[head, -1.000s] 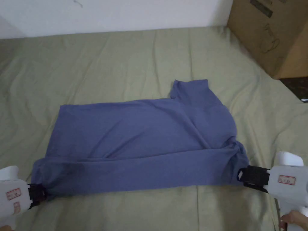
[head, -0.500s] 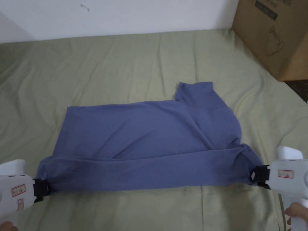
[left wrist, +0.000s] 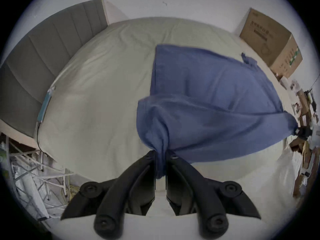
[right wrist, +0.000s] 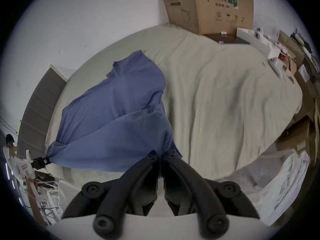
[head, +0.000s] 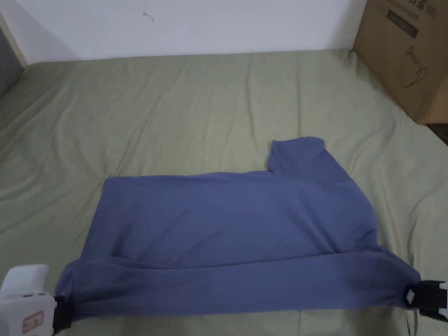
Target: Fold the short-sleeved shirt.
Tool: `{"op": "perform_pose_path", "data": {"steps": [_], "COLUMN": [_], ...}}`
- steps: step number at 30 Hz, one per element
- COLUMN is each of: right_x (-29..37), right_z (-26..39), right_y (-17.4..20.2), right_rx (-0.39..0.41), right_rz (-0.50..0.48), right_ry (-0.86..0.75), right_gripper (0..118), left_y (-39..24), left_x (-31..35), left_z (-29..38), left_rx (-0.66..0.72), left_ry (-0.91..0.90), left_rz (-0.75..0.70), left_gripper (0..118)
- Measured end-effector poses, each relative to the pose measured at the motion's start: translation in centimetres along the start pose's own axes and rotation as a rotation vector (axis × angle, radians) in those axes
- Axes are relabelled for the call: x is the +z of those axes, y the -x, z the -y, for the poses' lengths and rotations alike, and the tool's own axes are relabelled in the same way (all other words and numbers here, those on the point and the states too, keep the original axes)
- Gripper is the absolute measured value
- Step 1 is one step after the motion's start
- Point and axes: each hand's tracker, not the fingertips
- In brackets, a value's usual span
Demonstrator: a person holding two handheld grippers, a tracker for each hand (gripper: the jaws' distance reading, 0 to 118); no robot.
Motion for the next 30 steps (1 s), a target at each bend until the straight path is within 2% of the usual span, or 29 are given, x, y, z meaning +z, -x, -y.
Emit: {"op": "perform_pose_path", "data": {"steps": [2,3,7,8,9,10,11,12,15,16,17,18,19,20,21,22,24,25,26,28,30], "right_x": [-0.8,-1.0,-2.0,-1.9,-1.7,-1.5,-1.3,-1.0,-0.1,0.1,0.3,0.4,0.9,0.8,0.4,-0.3,-1.8,-2.4,-2.9,-3.5,-4.3], "right_z": [1.3,1.7,1.9,1.8,1.7,1.4,1.1,0.8,-1.1,-2.0,-3.0,-3.8,-4.4,-4.9,-5.5,-6.0,-6.7,-7.0,-7.4,-8.7,-10.2], "right_y": [-0.5,-0.8,-1.4,-1.3,-1.0,-0.7,-0.6,-0.4,0.4,0.8,1.3,1.8,3.0,3.6,4.1,4.6,5.0,5.2,5.3,5.5,6.0], "right_rx": [-0.001,-0.030,-0.066,-0.067,-0.060,-0.048,-0.034,-0.024,0.018,0.035,0.056,0.071,0.086,0.104,0.119,0.123,0.139,0.128,0.084,0.033,0.046], "right_rz": [0.016,0.006,-0.003,-0.007,-0.003,0.012,0.015,0.009,0.012,0.005,-0.013,-0.024,-0.025,-0.024,-0.019,-0.013,-0.032,-0.031,-0.023,-0.068,-0.056], "right_ry": [0.020,0.035,0.024,0.007,0.003,-0.005,-0.009,-0.013,-0.056,-0.071,-0.090,-0.100,-0.104,-0.112,-0.123,-0.122,-0.096,-0.106,-0.116,-0.103,-0.112], "right_gripper": [4,4,5,13,31,59,66,66,66,65,63,55,30,3,3,0,0,0,0,0,0], "left_y": [-0.3,-0.2,-0.1,-0.1,-0.1,-0.3,-0.2,-0.2,-0.4,-0.6,-1.0,-1.2,-1.6,-1.9,-2.3,-2.8,-3.3,-3.6,-4.0,-4.1,-4.6], "left_x": [-0.9,-1.1,-2.0,-2.2,-2.2,-2.4,-2.4,-2.2,-0.7,-0.3,0.1,0.1,0.4,0.5,0.3,0.2,-0.2,-0.5,-0.6,-0.9,-1.0], "left_z": [1.8,2.5,2.2,2.1,1.9,2.0,1.9,1.7,0.5,-0.1,-0.7,-1.1,-1.6,-2.1,-2.6,-3.1,-3.7,-4.0,-4.3,-5.6,-6.9], "left_rx": [0.013,0.020,0.051,0.055,0.059,0.062,0.063,0.064,0.067,0.064,0.045,0.032,0.022,0.020,0.025,0.023,0.030,0.038,0.056,0.092,0.091], "left_ry": [0.009,0.004,-0.018,-0.019,-0.014,-0.011,-0.010,-0.007,-0.052,-0.064,-0.088,-0.116,-0.143,-0.146,-0.142,-0.143,-0.160,-0.162,-0.191,-0.194,-0.204], "left_rz": [-0.006,-0.005,-0.005,-0.003,-0.007,-0.019,-0.018,-0.022,0.017,0.030,0.053,0.076,0.100,0.104,0.096,0.090,0.080,0.086,0.090,0.104,0.095], "left_gripper": [9,9,10,17,34,68,93,104,104,102,95,78,42,12,12,4,1,0,0,0,0]}}
